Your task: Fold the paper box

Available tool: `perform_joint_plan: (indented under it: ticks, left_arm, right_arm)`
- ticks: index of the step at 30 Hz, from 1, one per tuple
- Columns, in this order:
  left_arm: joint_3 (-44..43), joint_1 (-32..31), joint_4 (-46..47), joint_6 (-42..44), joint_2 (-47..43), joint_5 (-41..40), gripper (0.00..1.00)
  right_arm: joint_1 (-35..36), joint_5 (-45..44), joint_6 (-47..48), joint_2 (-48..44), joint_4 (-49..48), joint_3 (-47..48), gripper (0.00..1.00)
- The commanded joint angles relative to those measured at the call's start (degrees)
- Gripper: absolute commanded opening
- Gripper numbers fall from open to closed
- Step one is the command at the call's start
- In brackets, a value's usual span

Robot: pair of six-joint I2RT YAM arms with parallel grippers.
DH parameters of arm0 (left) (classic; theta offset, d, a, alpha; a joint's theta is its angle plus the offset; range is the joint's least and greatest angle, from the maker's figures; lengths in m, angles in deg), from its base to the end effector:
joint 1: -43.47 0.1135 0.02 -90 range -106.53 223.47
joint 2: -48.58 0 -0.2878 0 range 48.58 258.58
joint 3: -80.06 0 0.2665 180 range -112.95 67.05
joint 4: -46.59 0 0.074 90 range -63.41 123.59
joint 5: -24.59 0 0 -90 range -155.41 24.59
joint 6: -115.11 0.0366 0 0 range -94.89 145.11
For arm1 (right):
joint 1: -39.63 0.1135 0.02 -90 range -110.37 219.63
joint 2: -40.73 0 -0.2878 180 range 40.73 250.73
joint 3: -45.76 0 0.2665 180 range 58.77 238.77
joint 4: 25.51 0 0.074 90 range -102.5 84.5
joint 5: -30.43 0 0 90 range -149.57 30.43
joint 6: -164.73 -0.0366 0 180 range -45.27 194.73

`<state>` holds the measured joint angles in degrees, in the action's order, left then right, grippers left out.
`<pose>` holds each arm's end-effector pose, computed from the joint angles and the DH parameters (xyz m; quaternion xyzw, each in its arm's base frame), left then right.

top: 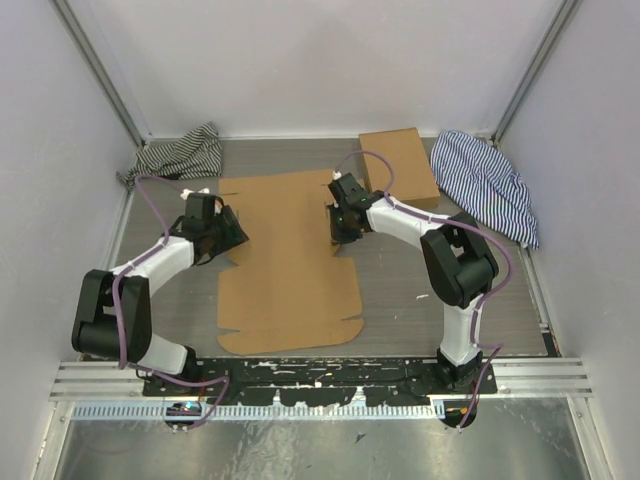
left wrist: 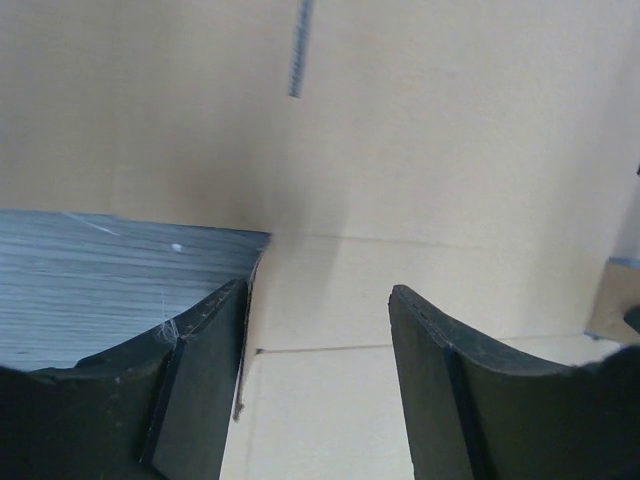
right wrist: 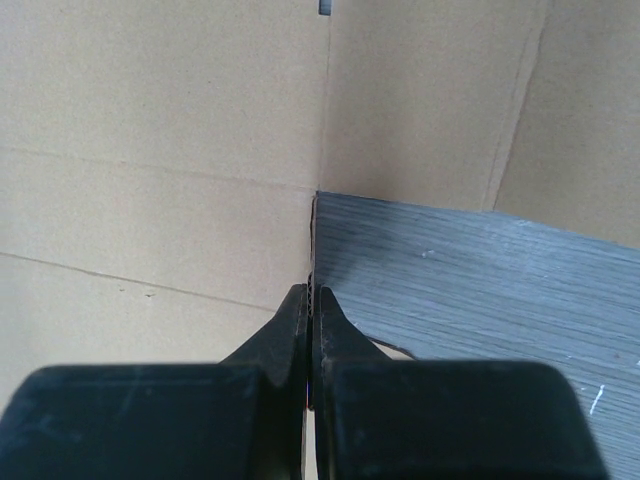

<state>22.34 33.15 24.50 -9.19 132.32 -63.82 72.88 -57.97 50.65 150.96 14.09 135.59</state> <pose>0.2969 -0.0551 0.2004 -0.1891 0.9145 -0.1477 0.3258 0.3545 0.2337 0.1949 -0.0808 0.9625 0.1360 0.2206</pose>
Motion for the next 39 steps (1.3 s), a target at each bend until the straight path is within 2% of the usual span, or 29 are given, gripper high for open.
perform_joint_plan:
  ticks: [1, 11, 17, 31, 34, 36, 39]
  left_arm:
    - [0.07, -2.21, 2.12, -2.91, 1.64, 4.85, 0.65]
    - [-0.61, -6.06, 3.06, -4.14, 4.45, 4.12, 0.64]
    - [-0.92, -6.02, 2.32, -5.2, 7.95, 3.49, 0.64]
    - [-1.11, -6.07, -0.76, -6.21, 9.96, 4.09, 0.61]
    - [-1.01, -6.11, -1.79, -6.26, 9.48, 4.22, 0.6]
    - [-1.21, -6.26, -3.02, -6.13, 8.99, 4.26, 0.6]
    - [-1.47, -6.45, -4.21, -5.97, 8.45, 4.55, 0.59]
  right_arm:
    - [0.58, 3.23, -0.25, -2.07, -1.06, 0.33, 0.01]
    - [1.6, 4.83, 0.62, -2.05, -0.85, 1.37, 0.21]
    - [2.37, 5.72, 0.78, -1.54, -1.47, 1.41, 0.39]
    - [3.84, 7.55, 0.0, 2.86, -3.57, 1.88, 0.43]
    - [4.23, 8.04, -0.01, 4.66, -3.39, 2.51, 0.49]
    - [4.73, 7.9, -0.15, 5.57, -3.57, 2.48, 0.6]
    - [5.44, 7.65, -0.41, 6.57, -3.8, 2.26, 0.65]
